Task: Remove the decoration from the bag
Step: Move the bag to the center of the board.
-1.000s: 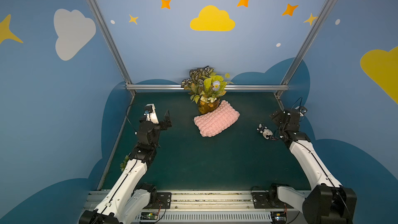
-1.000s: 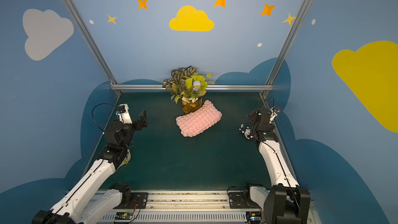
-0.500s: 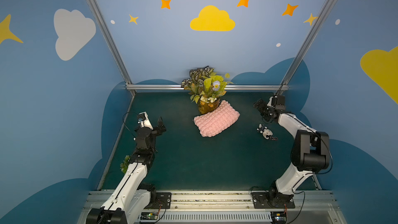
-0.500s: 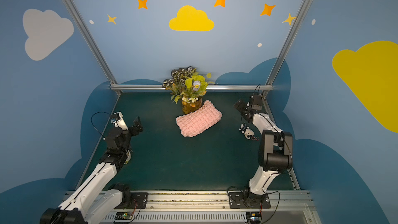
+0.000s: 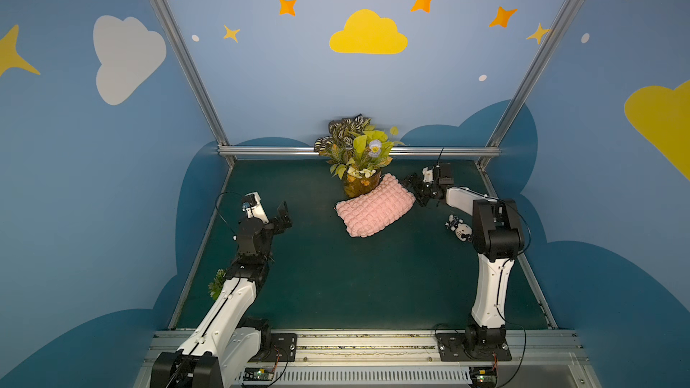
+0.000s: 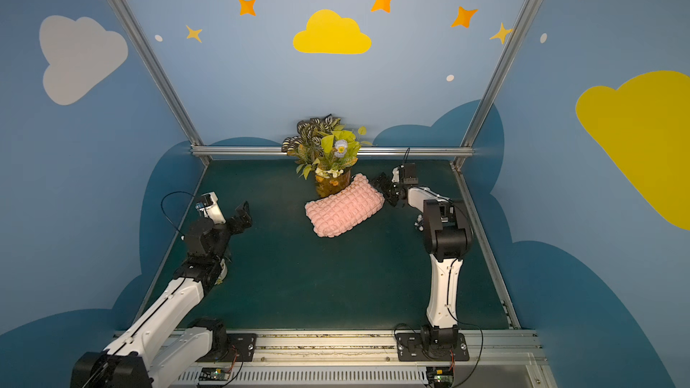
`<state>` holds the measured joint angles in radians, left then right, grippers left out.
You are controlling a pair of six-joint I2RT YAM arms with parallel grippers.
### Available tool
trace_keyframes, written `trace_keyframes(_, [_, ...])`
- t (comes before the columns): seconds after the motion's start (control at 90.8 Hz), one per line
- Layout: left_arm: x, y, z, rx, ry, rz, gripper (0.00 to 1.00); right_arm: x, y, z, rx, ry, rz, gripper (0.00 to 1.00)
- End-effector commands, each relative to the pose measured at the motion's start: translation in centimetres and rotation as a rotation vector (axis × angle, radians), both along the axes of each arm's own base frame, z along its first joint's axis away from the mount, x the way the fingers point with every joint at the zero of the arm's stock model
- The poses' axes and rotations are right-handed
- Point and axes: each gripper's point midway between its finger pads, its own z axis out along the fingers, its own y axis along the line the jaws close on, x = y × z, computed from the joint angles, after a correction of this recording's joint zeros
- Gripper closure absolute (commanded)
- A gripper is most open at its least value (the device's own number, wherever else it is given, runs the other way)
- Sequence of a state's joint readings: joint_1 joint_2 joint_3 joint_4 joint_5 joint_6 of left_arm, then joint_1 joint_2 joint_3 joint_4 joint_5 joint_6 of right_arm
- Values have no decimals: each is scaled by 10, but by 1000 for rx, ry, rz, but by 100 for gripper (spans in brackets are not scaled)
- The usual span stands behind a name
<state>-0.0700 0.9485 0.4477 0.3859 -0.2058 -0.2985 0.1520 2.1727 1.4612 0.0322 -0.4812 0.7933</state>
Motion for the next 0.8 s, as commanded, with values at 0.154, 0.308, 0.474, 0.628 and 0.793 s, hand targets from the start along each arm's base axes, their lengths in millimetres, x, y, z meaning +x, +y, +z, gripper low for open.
trace_keyframes(0.154, [8, -8, 27, -53, -70, -38, 0, -44, 18, 11, 76, -32, 17, 3])
trace_keyframes(0.308, [6, -10, 27, -76, -72, -50, 0, -74, 34, 23, 76, -49, 61, 3])
trace_keyframes(0.474, [1, -9, 29, -102, -75, -41, 0, -106, 58, 41, 75, -67, 131, 3])
trace_keyframes(0.628, [-4, -6, 32, -106, -89, -27, 0, -129, 39, 40, -14, -66, 94, 2])
trace_keyframes(0.793, [0, -8, 35, -87, -89, -40, 0, -129, -35, 55, -167, -88, -97, 2])
